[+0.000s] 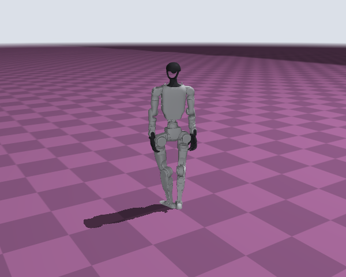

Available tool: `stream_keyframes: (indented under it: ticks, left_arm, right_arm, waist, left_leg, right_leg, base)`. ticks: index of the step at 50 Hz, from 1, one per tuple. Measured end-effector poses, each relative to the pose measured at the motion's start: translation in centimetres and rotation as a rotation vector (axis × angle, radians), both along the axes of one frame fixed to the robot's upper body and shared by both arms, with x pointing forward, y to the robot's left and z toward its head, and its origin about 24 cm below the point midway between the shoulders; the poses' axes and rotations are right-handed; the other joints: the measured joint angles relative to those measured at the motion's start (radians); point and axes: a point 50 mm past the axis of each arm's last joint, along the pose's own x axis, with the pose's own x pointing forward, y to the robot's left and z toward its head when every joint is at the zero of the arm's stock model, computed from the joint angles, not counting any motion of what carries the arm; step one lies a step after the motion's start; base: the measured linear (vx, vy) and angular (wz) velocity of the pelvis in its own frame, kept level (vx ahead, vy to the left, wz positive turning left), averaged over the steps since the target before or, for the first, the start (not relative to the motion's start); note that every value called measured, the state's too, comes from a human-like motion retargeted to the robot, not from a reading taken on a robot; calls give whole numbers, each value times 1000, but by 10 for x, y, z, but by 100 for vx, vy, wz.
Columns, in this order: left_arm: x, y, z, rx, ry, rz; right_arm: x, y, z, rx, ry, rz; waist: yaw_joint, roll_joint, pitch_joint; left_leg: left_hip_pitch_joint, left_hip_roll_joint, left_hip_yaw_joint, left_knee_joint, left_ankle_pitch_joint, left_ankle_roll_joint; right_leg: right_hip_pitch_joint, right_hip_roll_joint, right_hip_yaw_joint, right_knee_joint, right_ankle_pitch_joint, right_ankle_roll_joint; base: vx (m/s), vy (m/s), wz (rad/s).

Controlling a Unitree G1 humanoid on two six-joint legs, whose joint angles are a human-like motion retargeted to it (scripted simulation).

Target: In place motions

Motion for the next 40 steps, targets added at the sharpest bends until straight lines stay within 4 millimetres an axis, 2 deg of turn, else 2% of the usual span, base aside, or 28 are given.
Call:
stream_keyframes:
  ticks: [40]
  left_arm:
    - [-2, -2, 0, -7, 6, -2]
  right_arm:
    - [-2, -3, 1, -3, 13, -11]
  waist:
    - [-8, 3, -11]
  left_leg:
    - [-9, -3, -12, 5, -5, 7]
  right_leg:
    - [-4, -4, -7, 2, 6, -6]
  base:
    - [0, 0, 0]
